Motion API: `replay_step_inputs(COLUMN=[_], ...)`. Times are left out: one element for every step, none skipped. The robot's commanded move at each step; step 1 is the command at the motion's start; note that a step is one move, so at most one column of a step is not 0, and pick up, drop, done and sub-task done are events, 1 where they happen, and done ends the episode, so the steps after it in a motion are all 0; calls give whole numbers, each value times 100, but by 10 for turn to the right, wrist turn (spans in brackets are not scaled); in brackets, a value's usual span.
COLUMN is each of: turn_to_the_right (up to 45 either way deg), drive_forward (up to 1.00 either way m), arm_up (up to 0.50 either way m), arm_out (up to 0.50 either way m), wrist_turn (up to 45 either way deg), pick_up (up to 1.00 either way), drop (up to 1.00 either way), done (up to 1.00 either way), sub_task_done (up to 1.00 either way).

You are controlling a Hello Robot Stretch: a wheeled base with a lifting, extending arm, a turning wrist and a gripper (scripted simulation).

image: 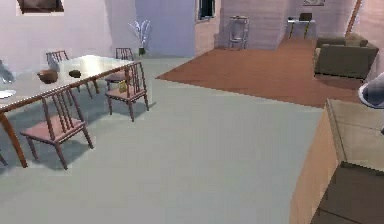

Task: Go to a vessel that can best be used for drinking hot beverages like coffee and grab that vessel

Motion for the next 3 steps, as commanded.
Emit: replay_step_inputs(turn_to_the_right=[0,0,-60], drive_forward=[100,100,0], arm_up=[0,0,0], arm_out=[0,0,0], wrist_turn=[0,0,0], pick_up=[0,0,0], drop=[0,0,0], done=[0,0,0], sub_task_done=[0,0,0])
